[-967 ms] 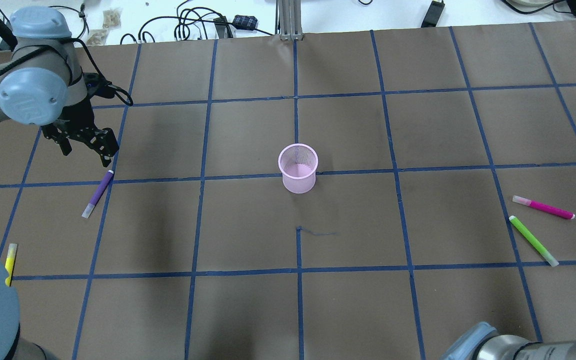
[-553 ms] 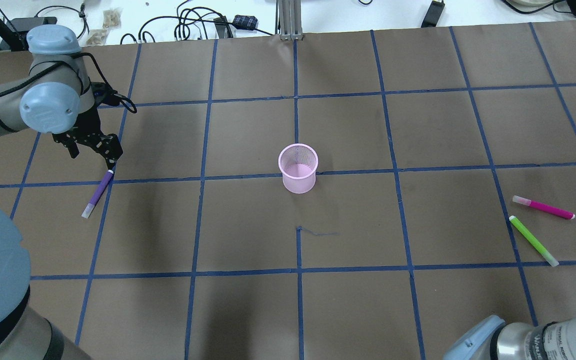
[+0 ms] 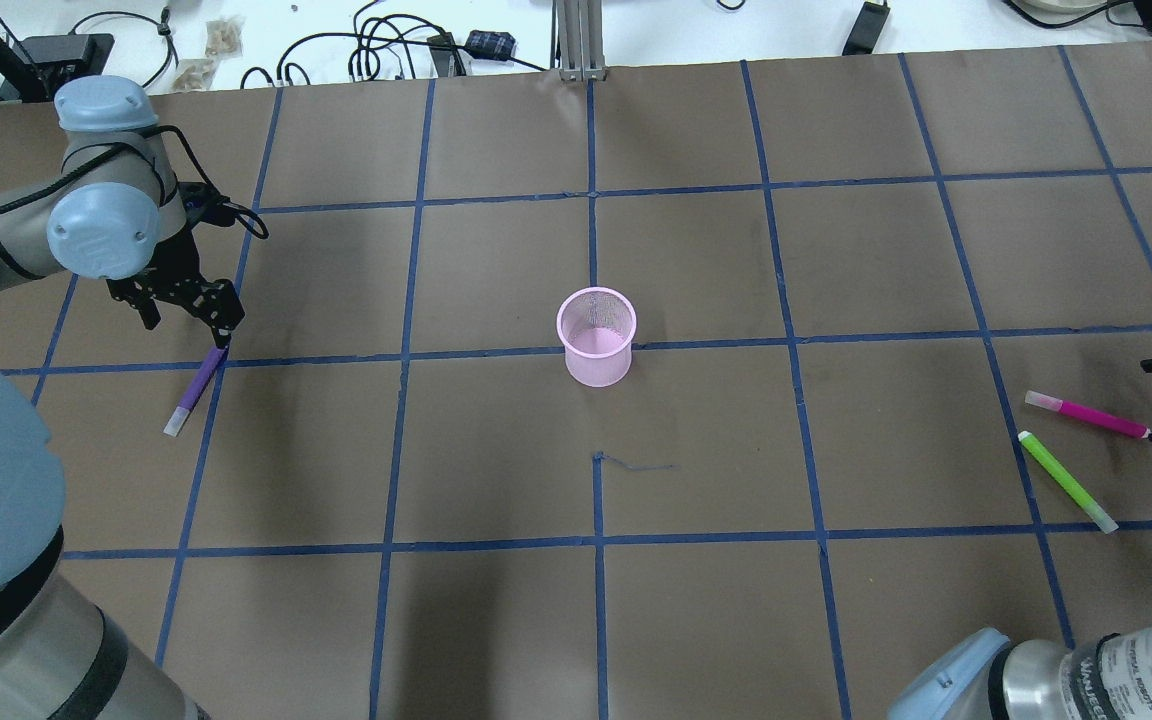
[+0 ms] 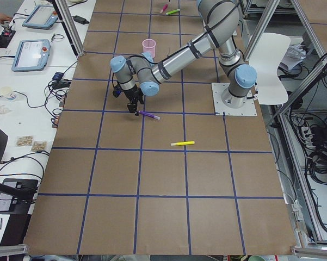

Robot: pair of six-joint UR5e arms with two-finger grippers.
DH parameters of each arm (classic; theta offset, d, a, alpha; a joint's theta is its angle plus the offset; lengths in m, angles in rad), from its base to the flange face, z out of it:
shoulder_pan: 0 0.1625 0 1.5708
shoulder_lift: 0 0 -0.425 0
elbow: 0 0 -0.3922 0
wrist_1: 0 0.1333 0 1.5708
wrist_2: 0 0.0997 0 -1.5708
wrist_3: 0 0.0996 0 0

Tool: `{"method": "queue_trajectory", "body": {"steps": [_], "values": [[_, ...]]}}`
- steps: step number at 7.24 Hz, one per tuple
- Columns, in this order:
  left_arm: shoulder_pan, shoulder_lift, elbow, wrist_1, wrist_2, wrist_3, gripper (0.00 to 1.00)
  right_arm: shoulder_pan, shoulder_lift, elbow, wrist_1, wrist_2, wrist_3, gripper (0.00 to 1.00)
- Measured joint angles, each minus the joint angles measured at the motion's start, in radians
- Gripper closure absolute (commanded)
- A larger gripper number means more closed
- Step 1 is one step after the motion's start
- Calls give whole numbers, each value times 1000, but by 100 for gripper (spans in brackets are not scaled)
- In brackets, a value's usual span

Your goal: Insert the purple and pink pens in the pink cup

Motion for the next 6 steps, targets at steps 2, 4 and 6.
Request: {"method": "queue_trajectory", "body": {"steps": [2, 4, 6], "values": [[0, -22, -3, 0, -31, -29, 5, 0, 1, 24, -32, -7, 5, 30], [0, -31, -4, 1, -36, -62, 7, 0, 3, 28, -54, -9, 1, 30], [0, -33, -4, 0, -35, -65, 15, 0, 18, 28, -83, -10, -3, 45]]}}
